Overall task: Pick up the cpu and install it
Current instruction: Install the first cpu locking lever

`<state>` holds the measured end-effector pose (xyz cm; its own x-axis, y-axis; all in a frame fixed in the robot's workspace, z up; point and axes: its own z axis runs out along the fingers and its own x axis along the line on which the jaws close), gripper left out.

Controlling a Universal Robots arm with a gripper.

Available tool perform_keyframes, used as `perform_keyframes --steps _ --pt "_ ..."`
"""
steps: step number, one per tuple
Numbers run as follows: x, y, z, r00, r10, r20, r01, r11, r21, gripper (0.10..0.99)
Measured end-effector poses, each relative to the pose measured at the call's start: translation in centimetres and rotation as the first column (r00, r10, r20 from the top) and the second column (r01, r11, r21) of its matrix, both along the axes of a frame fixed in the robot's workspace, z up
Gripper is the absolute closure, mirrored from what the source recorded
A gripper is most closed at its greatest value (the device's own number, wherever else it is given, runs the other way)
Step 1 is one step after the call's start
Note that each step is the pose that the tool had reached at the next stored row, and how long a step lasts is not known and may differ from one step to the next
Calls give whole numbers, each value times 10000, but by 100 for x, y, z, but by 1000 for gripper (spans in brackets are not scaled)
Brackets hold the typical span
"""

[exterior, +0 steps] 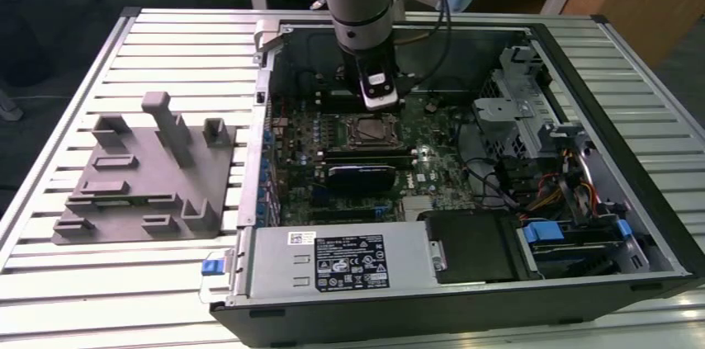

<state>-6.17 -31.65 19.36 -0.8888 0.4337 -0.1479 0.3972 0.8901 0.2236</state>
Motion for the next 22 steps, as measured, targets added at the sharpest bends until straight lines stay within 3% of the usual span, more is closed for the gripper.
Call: perform_keyframes --steps 8,15,16,18,22 --pt "0 -1 135 10000 1 -2 -1 10000 -2 980" --pt "0 0 145 10000 1 -4 -1 10000 -5 980" --pt "1 0 145 10000 2 -27 -2 10000 -32 980" --pt "7 -1 143 9998 1 -180 -4 9999 -161 980" --pt "26 -2 143 9985 -15 -556 -15 9985 -544 980"
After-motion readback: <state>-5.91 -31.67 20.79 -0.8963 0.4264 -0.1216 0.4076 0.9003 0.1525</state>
